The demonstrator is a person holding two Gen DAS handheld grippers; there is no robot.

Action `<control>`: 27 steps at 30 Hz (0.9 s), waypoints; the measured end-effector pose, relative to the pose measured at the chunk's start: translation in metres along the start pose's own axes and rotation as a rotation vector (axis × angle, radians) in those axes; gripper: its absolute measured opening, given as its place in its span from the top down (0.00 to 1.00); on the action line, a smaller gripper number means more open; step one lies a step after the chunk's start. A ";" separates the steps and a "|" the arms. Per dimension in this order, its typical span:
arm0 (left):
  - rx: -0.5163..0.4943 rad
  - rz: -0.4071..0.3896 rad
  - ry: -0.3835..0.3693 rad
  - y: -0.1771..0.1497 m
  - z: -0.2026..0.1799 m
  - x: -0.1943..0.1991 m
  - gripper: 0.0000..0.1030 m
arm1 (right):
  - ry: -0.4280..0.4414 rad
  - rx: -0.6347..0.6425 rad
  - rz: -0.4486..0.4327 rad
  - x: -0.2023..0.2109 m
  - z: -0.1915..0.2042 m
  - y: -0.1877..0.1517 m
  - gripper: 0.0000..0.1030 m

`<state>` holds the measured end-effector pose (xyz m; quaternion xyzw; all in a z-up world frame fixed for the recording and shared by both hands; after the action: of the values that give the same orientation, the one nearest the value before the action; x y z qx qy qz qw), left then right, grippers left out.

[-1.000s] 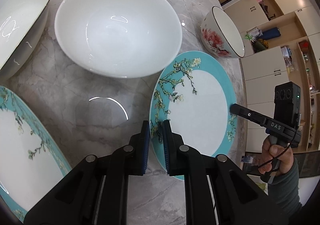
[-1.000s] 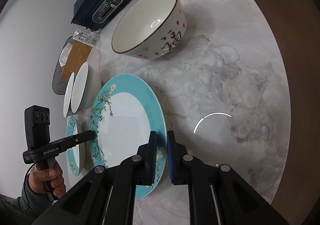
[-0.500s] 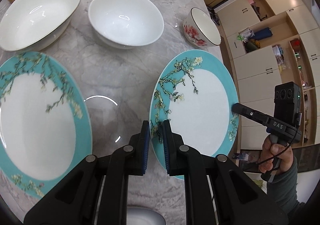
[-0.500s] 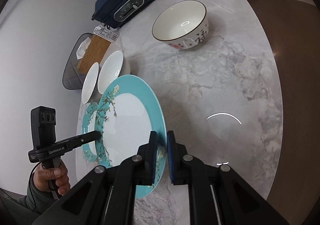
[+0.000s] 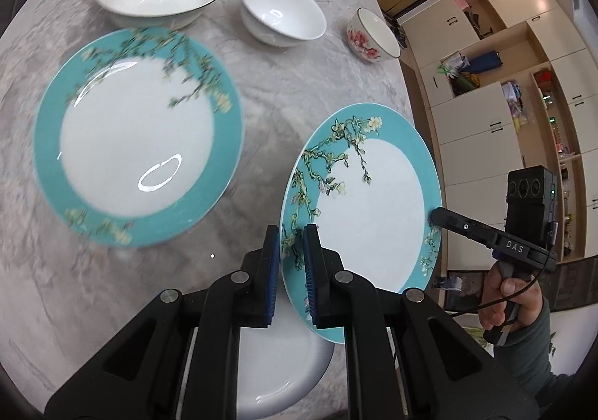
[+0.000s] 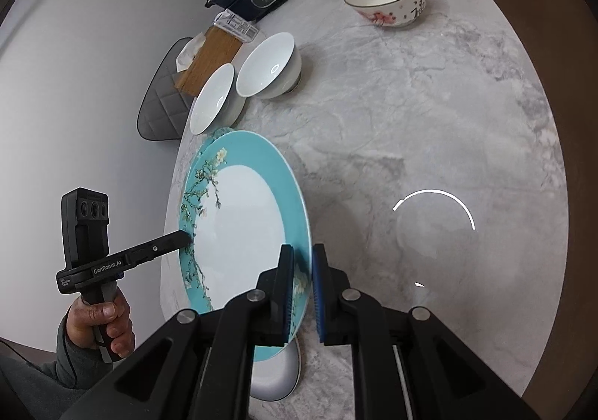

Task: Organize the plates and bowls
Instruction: 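Lift the teal plate and lower it onto the grey plate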

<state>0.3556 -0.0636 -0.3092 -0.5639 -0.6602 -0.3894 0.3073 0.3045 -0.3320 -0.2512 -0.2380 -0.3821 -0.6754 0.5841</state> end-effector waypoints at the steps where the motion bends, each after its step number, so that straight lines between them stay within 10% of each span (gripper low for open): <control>1: 0.001 0.004 0.002 -0.009 0.006 0.005 0.90 | 0.003 -0.004 0.002 -0.002 0.004 -0.008 0.88; 27: 0.048 0.131 0.064 -0.145 0.103 -0.007 0.90 | -0.050 -0.103 0.114 -0.078 0.019 -0.144 0.88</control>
<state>0.2177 0.0125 -0.3914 -0.5856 -0.6210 -0.3704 0.3665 0.1779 -0.2664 -0.3343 -0.3059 -0.3475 -0.6536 0.5988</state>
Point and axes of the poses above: each gripper's, at about its wrist camera, not at the fingertips, and x roughly against the way its jaws point, z to its left, y to its top, the point moved 4 cm from there along -x, roughly the way its jaws point, and after that the axes turned 1 degree about x, right-handed, at the moved point
